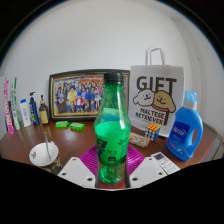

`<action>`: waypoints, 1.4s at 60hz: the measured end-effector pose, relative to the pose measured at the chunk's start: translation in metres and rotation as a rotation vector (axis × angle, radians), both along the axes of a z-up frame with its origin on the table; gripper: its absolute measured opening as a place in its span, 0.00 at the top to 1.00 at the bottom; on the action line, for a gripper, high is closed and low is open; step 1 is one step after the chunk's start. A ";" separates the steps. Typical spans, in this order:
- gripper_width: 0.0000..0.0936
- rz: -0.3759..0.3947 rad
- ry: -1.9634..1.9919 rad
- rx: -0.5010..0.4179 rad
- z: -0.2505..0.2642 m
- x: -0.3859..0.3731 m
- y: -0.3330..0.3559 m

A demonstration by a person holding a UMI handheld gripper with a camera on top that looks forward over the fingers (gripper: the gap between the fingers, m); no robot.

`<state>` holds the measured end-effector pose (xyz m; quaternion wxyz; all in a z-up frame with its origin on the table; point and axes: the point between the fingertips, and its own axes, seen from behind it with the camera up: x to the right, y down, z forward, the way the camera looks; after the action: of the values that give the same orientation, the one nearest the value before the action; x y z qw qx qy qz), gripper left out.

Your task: Pour water

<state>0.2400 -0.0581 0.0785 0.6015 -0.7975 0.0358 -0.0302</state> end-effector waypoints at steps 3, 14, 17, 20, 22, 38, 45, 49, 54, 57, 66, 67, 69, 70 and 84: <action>0.64 0.001 -0.009 0.006 0.002 -0.001 -0.001; 0.42 -0.009 -0.007 0.001 0.001 -0.001 -0.005; 0.33 -0.008 -0.006 -0.024 -0.001 -0.001 -0.008; 0.12 -0.009 -0.004 -0.048 0.000 -0.001 -0.011; 0.10 -0.010 -0.002 -0.059 0.002 -0.001 -0.015; 0.08 -0.109 0.012 -0.166 0.037 -0.010 -0.079; 0.08 -0.138 0.037 -0.212 0.059 -0.035 -0.124; 0.08 -0.154 0.046 -0.234 0.072 -0.052 -0.152; 0.08 -0.167 0.048 -0.253 0.089 -0.072 -0.184; 0.08 -0.173 0.044 -0.264 0.097 -0.082 -0.202; 0.09 -0.158 0.019 -0.265 0.123 -0.112 -0.241; 0.09 -0.158 0.016 -0.264 0.126 -0.114 -0.244; 0.09 -0.155 0.011 -0.262 0.130 -0.116 -0.248; 0.09 -0.154 0.008 -0.260 0.132 -0.118 -0.251; 0.09 -0.156 0.014 -0.260 0.147 -0.136 -0.275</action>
<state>0.1044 -0.3332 0.2255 0.4887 -0.8636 0.0975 -0.0758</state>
